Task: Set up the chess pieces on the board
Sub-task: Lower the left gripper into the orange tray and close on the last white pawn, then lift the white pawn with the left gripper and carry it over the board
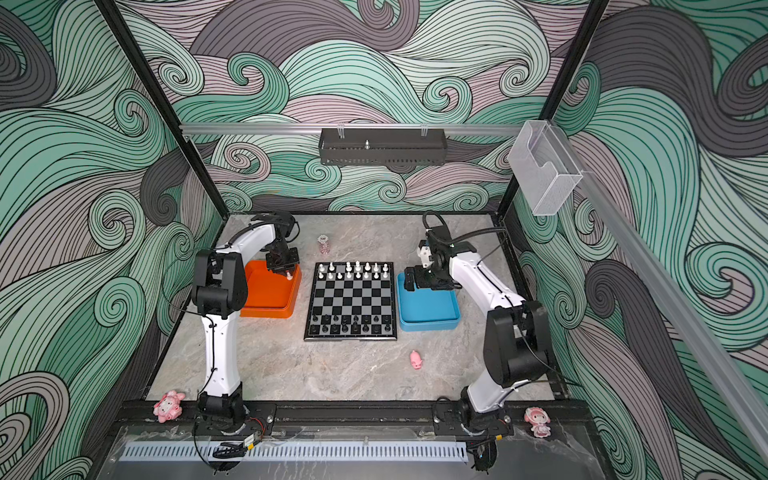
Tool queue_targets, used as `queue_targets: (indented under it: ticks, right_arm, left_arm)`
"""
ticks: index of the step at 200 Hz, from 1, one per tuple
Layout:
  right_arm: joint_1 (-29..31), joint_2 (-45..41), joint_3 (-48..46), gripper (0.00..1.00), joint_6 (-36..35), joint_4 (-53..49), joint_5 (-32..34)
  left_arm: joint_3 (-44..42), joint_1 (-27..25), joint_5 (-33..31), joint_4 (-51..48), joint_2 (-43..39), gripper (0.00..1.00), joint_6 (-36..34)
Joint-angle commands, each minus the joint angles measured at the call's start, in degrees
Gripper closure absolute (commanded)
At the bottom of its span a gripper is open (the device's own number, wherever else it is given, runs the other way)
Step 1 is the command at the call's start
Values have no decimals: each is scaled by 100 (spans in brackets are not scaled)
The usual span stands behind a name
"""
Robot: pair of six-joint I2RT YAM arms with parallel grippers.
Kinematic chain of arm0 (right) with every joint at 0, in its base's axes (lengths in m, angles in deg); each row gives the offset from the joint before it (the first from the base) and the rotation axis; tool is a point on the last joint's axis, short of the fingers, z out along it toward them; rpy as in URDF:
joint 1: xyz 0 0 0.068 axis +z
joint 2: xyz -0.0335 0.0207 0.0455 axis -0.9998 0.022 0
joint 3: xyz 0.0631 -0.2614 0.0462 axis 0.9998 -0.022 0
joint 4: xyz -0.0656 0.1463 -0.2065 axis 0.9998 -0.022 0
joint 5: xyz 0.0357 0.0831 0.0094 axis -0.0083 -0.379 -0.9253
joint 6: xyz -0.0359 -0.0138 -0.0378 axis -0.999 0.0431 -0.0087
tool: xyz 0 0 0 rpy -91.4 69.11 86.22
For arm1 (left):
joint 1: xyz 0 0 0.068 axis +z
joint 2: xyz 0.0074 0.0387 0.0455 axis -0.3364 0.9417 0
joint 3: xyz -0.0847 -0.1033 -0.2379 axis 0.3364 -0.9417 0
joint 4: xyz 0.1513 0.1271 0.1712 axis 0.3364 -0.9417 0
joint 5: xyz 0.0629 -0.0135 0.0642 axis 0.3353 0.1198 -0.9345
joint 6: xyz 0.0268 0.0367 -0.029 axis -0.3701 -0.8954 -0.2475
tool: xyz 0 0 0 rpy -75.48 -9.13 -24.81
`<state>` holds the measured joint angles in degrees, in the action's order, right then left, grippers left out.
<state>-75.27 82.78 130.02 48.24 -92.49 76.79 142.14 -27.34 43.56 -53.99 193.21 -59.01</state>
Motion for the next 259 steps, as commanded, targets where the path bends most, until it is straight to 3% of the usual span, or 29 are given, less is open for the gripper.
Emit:
queue_targets:
  ticks: [1, 135, 259]
  right_arm:
    - [-37, 16, 75, 1, -18, 6, -23]
    - [-39, -15, 67, 1, -25, 5, -39]
    - [-38, -257, 24, 1, 28, 9, -156]
  left_arm:
    - [189, -36, -103, -93, 17, 78, -5]
    - [243, -57, -178, -262, -99, 86, -118]
    - [-61, -337, -840, -1043, -1323, 87, -420]
